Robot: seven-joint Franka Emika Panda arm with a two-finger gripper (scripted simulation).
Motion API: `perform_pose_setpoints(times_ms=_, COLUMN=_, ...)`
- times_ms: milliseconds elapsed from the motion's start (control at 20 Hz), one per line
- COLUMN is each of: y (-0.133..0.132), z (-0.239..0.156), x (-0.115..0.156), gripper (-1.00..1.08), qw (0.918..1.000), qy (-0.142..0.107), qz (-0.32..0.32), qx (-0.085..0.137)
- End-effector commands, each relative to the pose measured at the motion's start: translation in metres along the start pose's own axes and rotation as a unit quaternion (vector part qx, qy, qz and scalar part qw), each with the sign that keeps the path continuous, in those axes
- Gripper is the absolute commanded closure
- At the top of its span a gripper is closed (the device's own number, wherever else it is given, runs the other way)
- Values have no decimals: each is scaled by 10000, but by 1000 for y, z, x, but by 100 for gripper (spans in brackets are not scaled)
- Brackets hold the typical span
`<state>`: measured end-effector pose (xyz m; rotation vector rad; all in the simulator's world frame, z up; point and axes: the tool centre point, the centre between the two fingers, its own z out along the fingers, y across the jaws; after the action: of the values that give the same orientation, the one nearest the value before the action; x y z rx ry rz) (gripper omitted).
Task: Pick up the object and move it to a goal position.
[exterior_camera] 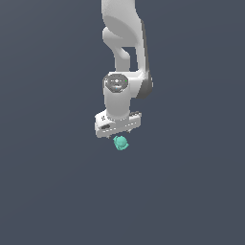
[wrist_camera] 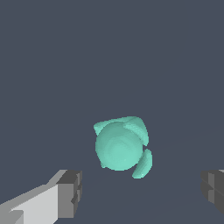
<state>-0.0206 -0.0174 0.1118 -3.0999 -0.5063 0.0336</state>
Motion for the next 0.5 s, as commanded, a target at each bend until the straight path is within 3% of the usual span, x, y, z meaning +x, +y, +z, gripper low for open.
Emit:
perform_pose_setpoints(times_ms=0, y=-3, z=7, x=1, gripper=-92, qw=9995, qy=33, qz=-303, qx=-11)
perform_pose_setpoints(times_ms=450, y=-10, z=21, x=3, gripper=-92, qw=9958, qy=96, qz=-910, qx=-28)
